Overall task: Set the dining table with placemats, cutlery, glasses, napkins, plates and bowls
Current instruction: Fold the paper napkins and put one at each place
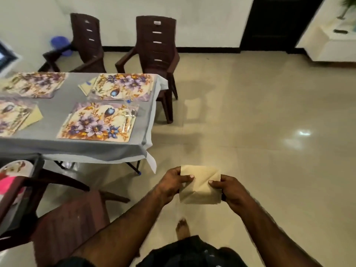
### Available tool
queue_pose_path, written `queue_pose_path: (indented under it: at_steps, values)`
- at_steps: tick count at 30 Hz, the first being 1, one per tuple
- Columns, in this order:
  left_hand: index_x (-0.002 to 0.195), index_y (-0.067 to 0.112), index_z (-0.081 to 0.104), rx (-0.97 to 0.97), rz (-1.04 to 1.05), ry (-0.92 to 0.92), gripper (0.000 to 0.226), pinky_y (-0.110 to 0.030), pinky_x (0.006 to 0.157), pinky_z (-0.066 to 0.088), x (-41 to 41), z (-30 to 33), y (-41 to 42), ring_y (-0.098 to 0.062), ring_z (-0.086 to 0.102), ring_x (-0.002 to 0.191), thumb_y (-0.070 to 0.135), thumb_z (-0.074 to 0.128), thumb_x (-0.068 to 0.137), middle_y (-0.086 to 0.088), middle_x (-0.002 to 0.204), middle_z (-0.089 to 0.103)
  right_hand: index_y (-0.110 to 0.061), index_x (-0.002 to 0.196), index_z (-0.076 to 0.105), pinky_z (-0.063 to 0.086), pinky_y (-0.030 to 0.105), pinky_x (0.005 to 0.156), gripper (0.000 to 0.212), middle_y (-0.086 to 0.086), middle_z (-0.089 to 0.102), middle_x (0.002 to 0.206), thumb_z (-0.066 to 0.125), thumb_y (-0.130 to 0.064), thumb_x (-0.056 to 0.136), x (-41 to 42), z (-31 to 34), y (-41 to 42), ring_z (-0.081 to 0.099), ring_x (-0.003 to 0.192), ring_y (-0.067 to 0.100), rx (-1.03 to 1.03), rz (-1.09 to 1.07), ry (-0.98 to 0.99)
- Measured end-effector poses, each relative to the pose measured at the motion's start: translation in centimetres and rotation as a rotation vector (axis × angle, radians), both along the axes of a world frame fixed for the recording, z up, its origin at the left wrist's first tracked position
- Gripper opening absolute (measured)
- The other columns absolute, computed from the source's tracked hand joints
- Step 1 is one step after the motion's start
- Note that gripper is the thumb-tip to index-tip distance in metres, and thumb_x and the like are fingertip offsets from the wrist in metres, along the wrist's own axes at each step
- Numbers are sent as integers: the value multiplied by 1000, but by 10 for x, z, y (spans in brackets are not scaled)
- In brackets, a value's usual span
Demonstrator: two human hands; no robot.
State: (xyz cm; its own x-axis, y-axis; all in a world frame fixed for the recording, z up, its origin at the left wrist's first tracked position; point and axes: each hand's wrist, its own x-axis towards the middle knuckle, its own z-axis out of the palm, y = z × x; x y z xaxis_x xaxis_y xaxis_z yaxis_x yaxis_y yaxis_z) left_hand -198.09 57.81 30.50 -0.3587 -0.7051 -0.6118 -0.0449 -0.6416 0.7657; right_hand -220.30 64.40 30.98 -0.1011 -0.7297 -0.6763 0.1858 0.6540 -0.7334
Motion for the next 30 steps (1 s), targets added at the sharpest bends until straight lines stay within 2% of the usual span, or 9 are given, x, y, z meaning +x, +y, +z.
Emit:
queue_pose_path:
  at_steps: [5,9,11,15,17,19,21,26,30]
  values:
    - [123,15,73,17,109,-88,35,-41,80,58,25,1,-82,-24,73,97,5,77,90,-12,120,76,-8,113,76,57,52,91,24,14,78,109,75,-7,89,14,-4,-124,74,101,34,-1,126,-30]
    - [124,16,72,9,292,-143,38,-39,77,62,56,-3,-130,-23,75,99,-2,73,91,-7,115,78,-9,114,75,58,51,91,25,14,79,107,76,-8,89,42,-11,-224,75,98,34,10,346,-79]
    - [123,15,73,-17,407,-184,35,-43,82,63,74,-4,-153,-27,75,101,-1,74,91,-9,113,79,-11,114,76,57,48,91,26,12,79,109,79,-13,88,61,-12,-278,74,97,30,5,497,-108]
    - [120,12,74,-10,657,-264,29,-56,95,60,99,0,-185,-36,75,106,3,75,93,-12,113,79,-16,112,78,48,35,77,31,9,79,108,84,-16,81,95,-3,-362,67,86,20,-18,765,-50]
    - [118,9,74,-23,770,-275,26,-50,86,63,109,7,-192,-32,75,96,3,75,92,-17,113,78,-16,109,79,47,34,76,30,7,79,105,85,-12,80,116,4,-392,65,83,19,-30,860,3]
    - [115,7,74,-14,881,-274,23,-37,71,62,122,12,-198,-25,75,88,3,75,93,-15,108,79,-16,108,79,48,35,75,31,6,80,103,86,-12,79,143,11,-420,65,83,19,-49,970,35]
    - [110,4,73,-9,958,-260,18,-33,64,59,140,14,-203,-23,74,82,0,74,92,-12,99,78,-17,109,79,49,34,73,31,4,80,102,87,-13,79,172,13,-442,65,84,20,-64,1046,63]
    - [94,5,72,-69,951,-397,14,-25,65,56,202,2,-224,-14,66,72,-8,72,91,-8,86,71,-14,117,73,52,33,71,43,10,75,106,89,-11,77,252,6,-484,66,85,21,-126,1153,100]
    - [93,4,75,-197,788,-519,15,-19,72,51,271,-21,-260,-1,60,70,-10,77,87,4,80,68,-19,121,66,58,35,82,59,3,73,106,97,-16,69,327,-6,-515,70,94,19,-416,1334,233]
